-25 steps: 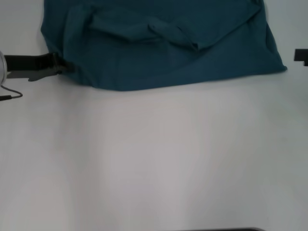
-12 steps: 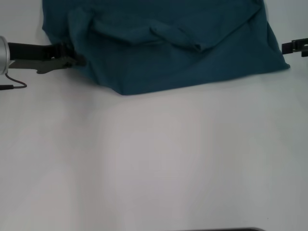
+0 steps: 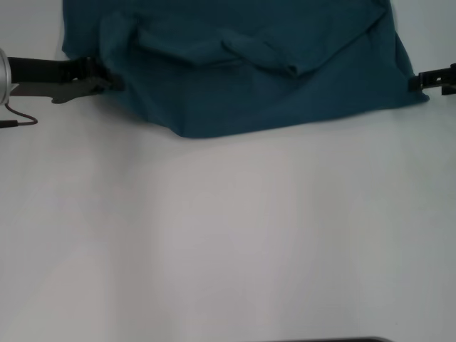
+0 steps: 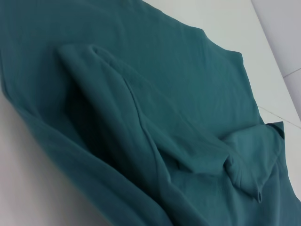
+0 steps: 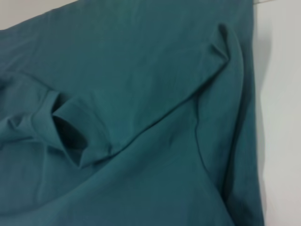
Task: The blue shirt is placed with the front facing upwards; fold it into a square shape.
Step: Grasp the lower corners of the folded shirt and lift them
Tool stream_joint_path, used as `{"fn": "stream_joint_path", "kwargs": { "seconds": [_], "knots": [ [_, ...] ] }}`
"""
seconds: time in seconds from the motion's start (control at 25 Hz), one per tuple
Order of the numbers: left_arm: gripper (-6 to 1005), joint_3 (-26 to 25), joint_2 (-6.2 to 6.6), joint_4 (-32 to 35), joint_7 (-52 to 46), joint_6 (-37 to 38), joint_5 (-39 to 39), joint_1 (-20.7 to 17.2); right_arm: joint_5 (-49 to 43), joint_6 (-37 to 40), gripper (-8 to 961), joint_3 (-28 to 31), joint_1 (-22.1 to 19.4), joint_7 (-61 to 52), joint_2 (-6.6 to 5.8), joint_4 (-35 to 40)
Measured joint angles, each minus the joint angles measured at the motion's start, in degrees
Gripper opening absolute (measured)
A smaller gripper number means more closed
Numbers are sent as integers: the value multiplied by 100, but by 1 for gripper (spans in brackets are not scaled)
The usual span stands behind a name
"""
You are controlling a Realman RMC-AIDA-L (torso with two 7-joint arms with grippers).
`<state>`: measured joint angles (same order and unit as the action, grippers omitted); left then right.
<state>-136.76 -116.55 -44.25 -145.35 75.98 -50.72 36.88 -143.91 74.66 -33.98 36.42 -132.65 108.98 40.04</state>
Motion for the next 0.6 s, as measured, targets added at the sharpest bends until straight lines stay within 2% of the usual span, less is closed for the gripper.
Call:
{"fn": "stream_joint_path", "kwargs": {
  "seconds": [0.2, 0.6],
  "knots": [
    [6, 1, -9, -7, -2, -5, 0, 3, -27, -340, 924, -34, 83, 84, 41, -321],
    [6, -3, -25, -23, -2, -7, 0, 3, -25, -674, 923, -100, 225, 165, 160, -372]
  ]
}}
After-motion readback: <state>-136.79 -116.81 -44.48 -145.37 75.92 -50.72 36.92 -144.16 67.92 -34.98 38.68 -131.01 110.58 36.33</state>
